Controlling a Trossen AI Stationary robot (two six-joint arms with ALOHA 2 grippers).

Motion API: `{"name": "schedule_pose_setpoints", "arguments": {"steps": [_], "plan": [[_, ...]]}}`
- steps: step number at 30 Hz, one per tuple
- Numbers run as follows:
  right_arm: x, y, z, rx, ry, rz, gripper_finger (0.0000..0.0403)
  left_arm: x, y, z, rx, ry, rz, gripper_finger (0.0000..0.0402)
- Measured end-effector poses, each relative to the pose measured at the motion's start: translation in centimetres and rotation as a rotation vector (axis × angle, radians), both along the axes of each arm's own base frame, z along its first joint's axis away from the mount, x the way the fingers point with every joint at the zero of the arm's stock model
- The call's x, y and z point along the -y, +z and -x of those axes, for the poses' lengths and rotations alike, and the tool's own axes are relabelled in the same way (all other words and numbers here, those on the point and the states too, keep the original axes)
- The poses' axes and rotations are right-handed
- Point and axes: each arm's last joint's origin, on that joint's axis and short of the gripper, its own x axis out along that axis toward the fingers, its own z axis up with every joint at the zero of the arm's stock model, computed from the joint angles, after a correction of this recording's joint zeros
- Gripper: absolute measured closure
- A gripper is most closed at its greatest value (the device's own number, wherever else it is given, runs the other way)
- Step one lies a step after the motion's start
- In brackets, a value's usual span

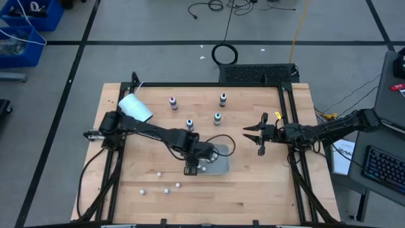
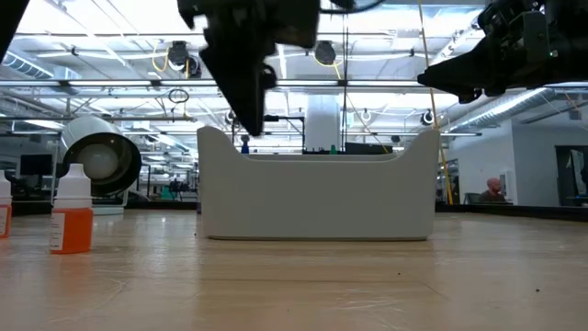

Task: Pick & Place food coloring
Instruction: Put the orange food coloring bottle into the bin

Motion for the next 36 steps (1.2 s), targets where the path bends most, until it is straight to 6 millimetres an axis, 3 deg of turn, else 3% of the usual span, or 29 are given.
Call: {"name": "schedule_pose_setpoints", "arguments": {"steps": [5, 11, 17, 26, 36], "plan": [[0.0, 0.0, 0.0, -0.002, 0.001, 0.000, 0.0298, 0.7, 2.4, 3.4, -0.138, 0.141, -0.005, 0.0247], [0.0, -0.1, 0.0, -0.009, 0.001, 0.001, 0.0298, 4.0, 3.3, 7.7, -0.203, 0.297, -0.178, 0.0245], [0.0, -0.1, 0.0, -0.008, 0.001, 0.001, 0.0298, 6.5, 0.3, 11.0, -0.196, 0.412, -0.126, 0.0254], [0.0, 0.0, 0.0, 0.003, 0.001, -0.009, 0.0298, 6.4, -4.8, 12.6, -0.190, 0.663, -0.040, 0.0257], [0.0, 0.0, 0.0, 0.005, 0.000, -0.025, 0.0298, 6.2, -6.0, 13.4, -0.251, 0.759, -0.020, 0.0289]]}}
